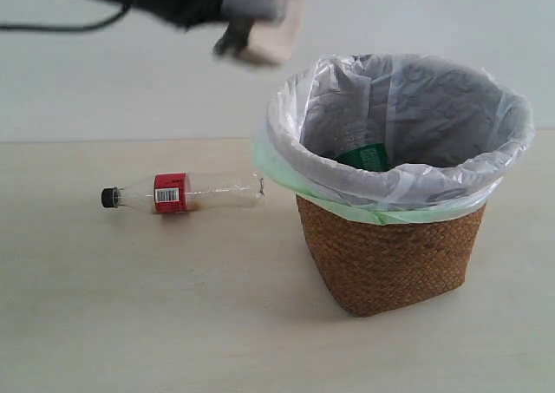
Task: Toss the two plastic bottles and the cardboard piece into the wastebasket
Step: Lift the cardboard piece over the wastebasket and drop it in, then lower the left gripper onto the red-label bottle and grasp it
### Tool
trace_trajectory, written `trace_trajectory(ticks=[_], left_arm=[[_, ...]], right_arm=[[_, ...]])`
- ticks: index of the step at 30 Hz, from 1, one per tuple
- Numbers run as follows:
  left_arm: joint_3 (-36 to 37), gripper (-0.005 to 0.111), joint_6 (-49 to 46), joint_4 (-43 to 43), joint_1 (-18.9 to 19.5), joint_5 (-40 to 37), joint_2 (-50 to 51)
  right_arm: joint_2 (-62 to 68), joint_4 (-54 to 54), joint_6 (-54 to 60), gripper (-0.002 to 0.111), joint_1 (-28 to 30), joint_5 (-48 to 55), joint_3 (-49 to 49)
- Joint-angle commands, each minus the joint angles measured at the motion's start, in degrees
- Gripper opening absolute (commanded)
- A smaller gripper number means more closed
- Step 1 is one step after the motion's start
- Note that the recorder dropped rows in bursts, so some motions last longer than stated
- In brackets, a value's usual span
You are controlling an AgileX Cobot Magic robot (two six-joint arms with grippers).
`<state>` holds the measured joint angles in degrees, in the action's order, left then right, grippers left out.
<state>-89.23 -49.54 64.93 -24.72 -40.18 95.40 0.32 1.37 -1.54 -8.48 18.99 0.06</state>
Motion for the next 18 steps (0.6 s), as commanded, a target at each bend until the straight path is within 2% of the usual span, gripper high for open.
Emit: trace_trajectory(ticks=[1, 3, 5, 7, 9, 15, 18], left_arm=[[-11.1, 0.075, -3.3, 9.8, -3.4, 4.5, 2.2], [-12.8, 0.088, 9.8, -6.2, -4.0, 7.0, 3.3], [-12.8, 0.09, 20.2, -20.2, -4.0, 6.0, 4.2], [-12.8, 0.09, 26.5, -28.3, -3.9, 3.4, 5.0], [-12.8, 0.09, 29.3, -31.7, -3.9, 1.0, 5.7], [-12.8, 0.089, 26.2, -32.0, -3.9, 0.3, 5.9], [-12.8, 0.089, 25.5, -36.4, -3.9, -0.5, 5.9]], right_arm=[[-0.3, 0.5, 0.2, 0.002, -0.1, -0.5, -0.1], [-0.3, 0.5, 0.2, 0.002, -0.1, -0.5, -0.1], [-0.3, 0.5, 0.2, 0.002, -0.1, -0.5, -0.1], [-0.3, 0.5, 0.2, 0.002, -0.1, -0.5, -0.1], [-0.3, 0.5, 0.2, 0.002, -0.1, -0.5, -0.1], [-0.3, 0.5, 0.2, 0.002, -0.1, -0.5, -0.1], [-0.3, 0.5, 0.2, 0.002, -0.1, -0.5, -0.1]])
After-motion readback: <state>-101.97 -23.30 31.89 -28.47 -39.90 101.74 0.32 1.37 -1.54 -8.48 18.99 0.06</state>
